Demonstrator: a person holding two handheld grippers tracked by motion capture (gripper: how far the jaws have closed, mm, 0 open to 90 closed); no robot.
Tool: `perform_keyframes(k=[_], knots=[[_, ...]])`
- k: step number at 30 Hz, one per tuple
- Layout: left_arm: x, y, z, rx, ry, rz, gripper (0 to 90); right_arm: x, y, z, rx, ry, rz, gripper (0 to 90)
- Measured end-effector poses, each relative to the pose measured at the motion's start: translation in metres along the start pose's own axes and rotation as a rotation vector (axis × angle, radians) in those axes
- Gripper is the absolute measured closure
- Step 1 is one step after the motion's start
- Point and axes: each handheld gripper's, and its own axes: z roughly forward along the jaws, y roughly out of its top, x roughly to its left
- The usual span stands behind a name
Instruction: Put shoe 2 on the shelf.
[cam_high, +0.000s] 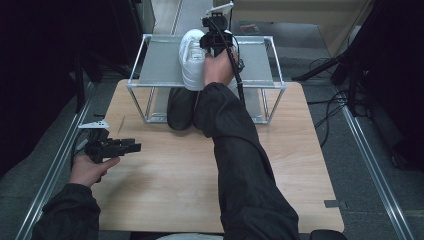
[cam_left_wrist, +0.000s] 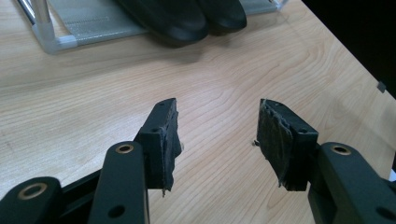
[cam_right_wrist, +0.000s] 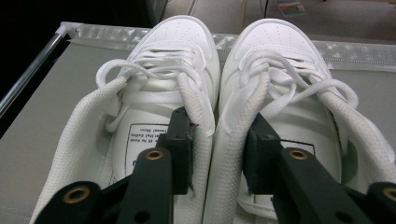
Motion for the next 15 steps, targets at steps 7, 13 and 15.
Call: perform_keyframes(k=[7,13,15], knots=[[-0.001,0.000,0.003,0.009,0.003,0.010,48.6,0.000,-0.002,-0.002,-0.006,0.025,-0.011,54.9],[-0.002,0.000,0.005,0.021,0.007,0.010,48.4,-0.004,-0.002,-0.009,-0.007,0.064,-0.018,48.1],[-0.002,0.000,0.005,0.020,0.009,0.012,48.2,-0.006,-0.002,-0.014,-0.013,0.066,-0.024,47.4]])
